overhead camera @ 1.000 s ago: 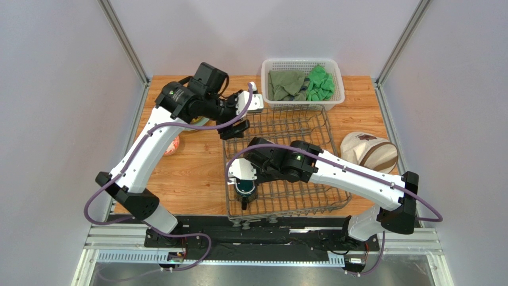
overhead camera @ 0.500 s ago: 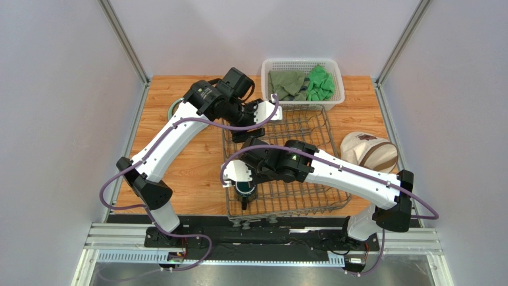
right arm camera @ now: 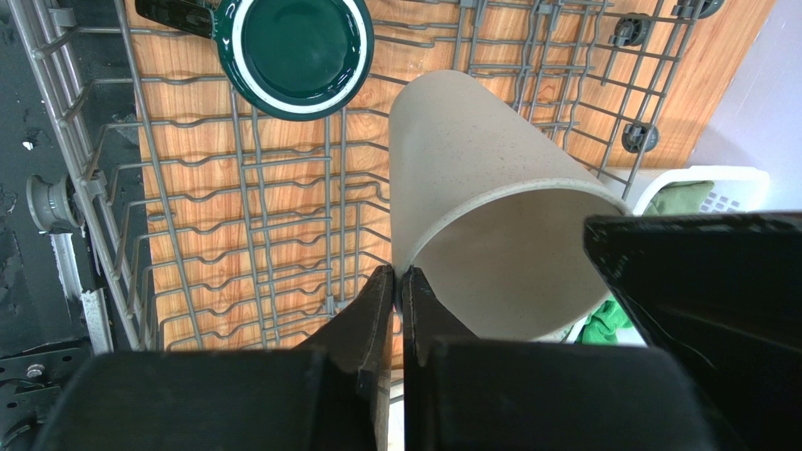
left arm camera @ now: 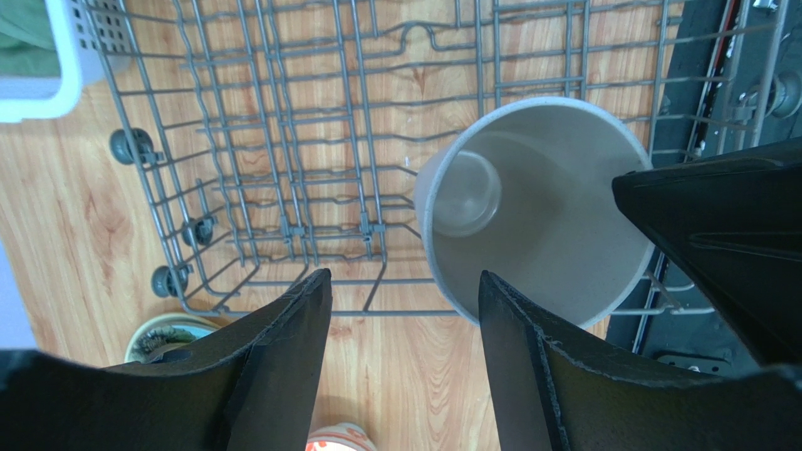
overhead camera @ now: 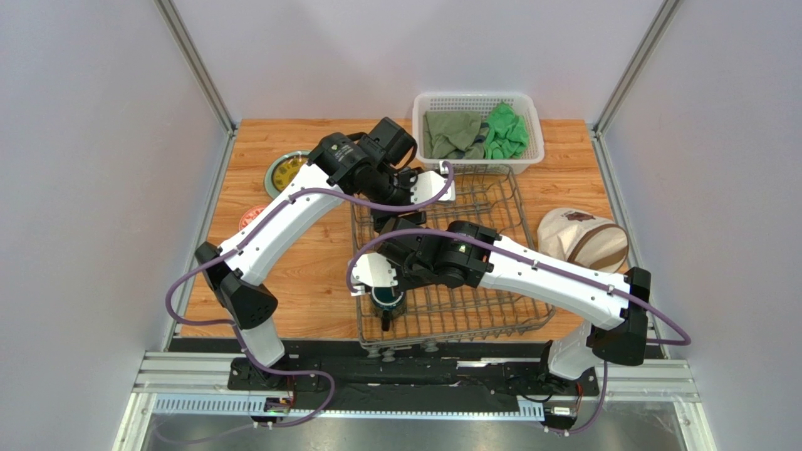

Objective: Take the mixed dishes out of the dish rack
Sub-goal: Pick up the cup from the dish rack.

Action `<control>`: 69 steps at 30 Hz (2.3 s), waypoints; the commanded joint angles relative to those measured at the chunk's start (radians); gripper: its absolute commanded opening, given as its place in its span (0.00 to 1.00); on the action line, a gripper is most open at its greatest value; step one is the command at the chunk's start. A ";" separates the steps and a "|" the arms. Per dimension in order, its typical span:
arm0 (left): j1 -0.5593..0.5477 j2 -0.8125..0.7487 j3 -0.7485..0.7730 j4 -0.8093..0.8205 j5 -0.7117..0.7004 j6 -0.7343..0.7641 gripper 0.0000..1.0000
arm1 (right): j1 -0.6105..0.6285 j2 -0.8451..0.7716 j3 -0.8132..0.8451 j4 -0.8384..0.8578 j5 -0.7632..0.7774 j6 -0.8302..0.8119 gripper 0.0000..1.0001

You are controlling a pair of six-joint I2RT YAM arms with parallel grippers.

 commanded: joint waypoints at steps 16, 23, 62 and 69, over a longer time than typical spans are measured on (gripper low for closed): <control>-0.016 0.008 -0.089 0.034 -0.080 -0.043 0.64 | 0.006 -0.007 0.026 0.001 0.031 0.000 0.00; -0.016 0.039 -0.049 0.017 -0.060 -0.068 0.60 | 0.009 0.001 0.011 0.028 0.085 0.001 0.00; -0.004 0.070 0.049 -0.047 -0.095 -0.040 0.00 | 0.001 -0.062 -0.092 0.090 0.272 0.075 0.66; 0.059 0.039 0.022 -0.046 -0.100 -0.026 0.00 | -0.027 -0.145 -0.086 0.122 0.275 0.081 0.67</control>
